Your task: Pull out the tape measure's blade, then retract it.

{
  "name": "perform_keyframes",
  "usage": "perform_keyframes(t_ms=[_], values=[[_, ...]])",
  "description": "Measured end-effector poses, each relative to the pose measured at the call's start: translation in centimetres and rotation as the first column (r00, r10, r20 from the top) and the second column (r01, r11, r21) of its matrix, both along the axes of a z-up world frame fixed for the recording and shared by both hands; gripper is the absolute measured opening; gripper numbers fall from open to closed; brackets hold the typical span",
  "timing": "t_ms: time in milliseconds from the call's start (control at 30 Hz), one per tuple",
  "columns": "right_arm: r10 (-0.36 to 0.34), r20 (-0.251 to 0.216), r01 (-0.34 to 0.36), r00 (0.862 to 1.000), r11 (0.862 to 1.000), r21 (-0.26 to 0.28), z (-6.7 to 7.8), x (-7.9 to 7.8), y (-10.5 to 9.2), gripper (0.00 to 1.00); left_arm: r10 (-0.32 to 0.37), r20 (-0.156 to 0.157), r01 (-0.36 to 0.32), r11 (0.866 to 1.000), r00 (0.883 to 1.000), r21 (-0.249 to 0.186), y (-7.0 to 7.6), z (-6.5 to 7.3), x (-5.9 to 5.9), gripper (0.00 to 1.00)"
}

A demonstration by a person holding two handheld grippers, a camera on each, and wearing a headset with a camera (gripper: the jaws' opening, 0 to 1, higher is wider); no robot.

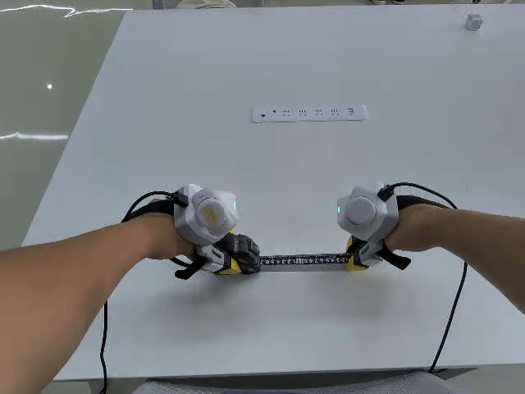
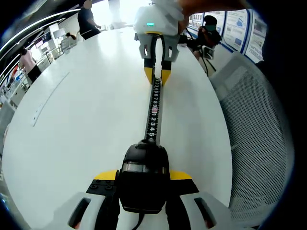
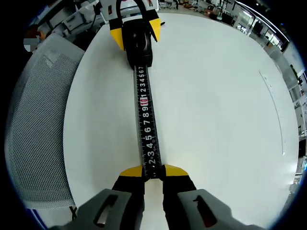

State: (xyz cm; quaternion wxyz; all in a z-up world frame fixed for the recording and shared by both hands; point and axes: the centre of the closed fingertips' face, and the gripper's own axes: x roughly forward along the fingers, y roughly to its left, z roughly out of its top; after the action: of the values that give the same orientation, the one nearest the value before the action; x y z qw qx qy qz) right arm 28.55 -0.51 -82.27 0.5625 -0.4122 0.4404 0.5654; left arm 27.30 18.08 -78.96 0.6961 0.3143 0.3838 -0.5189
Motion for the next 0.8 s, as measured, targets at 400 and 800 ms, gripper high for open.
perform_keyframes(t_ms=[400, 800], values=[[-0.017, -0.001, 0.017, 1.0, 1.0, -0.002, 0.0, 0.0, -0.7, 0.13, 0.001, -0.002, -0.001, 1.0, 1.0, 0.001, 0.0, 0.1, 0.0, 0.33], [-0.022, 0.001, 0.022, 1.0, 1.0, -0.01, 0.1, 0.1, -1.6, 0.13, 0.002, -0.002, -0.002, 1.0, 1.0, 0.001, 0.0, 0.1, 0.0, 0.33]])
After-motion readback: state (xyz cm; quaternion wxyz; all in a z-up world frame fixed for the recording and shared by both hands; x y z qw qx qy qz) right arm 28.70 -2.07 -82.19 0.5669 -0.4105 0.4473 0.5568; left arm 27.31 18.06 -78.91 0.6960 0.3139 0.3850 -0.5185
